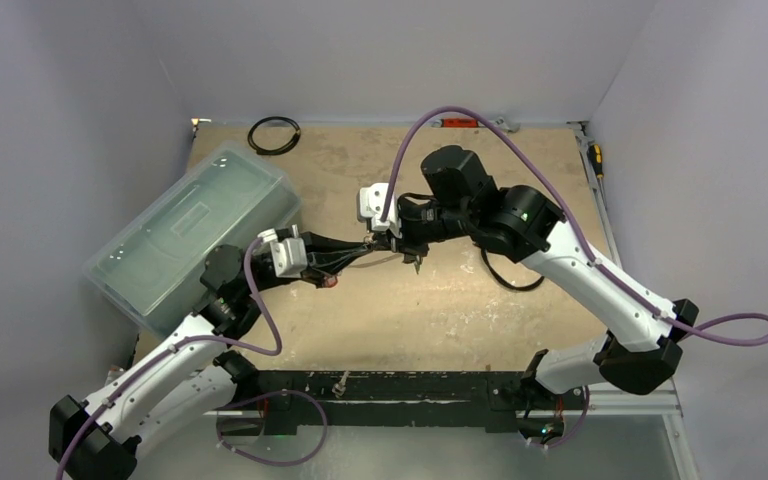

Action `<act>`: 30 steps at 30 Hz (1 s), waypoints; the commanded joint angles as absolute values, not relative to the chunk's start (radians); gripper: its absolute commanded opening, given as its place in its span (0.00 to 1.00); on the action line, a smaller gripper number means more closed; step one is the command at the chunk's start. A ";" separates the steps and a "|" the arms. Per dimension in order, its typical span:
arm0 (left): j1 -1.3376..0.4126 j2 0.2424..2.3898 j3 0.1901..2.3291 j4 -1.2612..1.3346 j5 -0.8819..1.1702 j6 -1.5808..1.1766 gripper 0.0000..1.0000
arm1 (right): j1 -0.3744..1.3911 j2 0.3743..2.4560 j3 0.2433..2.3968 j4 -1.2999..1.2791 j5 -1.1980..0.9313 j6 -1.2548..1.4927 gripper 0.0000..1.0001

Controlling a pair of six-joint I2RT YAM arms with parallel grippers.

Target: Put the keys on the keyring

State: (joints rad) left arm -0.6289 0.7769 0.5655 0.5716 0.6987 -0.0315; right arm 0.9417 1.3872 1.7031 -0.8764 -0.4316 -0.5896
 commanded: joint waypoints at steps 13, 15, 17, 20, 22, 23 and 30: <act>-0.636 0.804 0.618 0.529 0.681 0.033 0.00 | 0.975 1.456 1.764 -0.808 -0.544 -0.527 0.39; -0.636 0.806 0.620 0.526 0.676 0.034 0.00 | 0.976 1.460 1.766 -0.810 -0.551 -0.524 0.36; -0.636 0.813 0.624 0.514 0.667 0.038 0.00 | 0.978 1.462 1.771 -0.811 -0.558 -0.517 0.36; -0.636 0.820 0.632 0.492 0.660 0.049 0.00 | 0.987 1.466 1.781 -0.819 -0.569 -0.509 0.36; -0.636 0.822 0.632 0.486 0.660 0.052 0.00 | 0.997 1.471 1.792 -0.827 -0.564 -0.505 0.35; -0.635 0.822 0.632 0.484 0.659 0.052 0.00 | 1.003 1.474 1.796 -0.833 -0.555 -0.503 0.34; -0.636 0.837 0.648 0.445 0.655 0.067 0.00 | 1.048 1.516 1.833 -0.877 -0.478 -0.494 0.25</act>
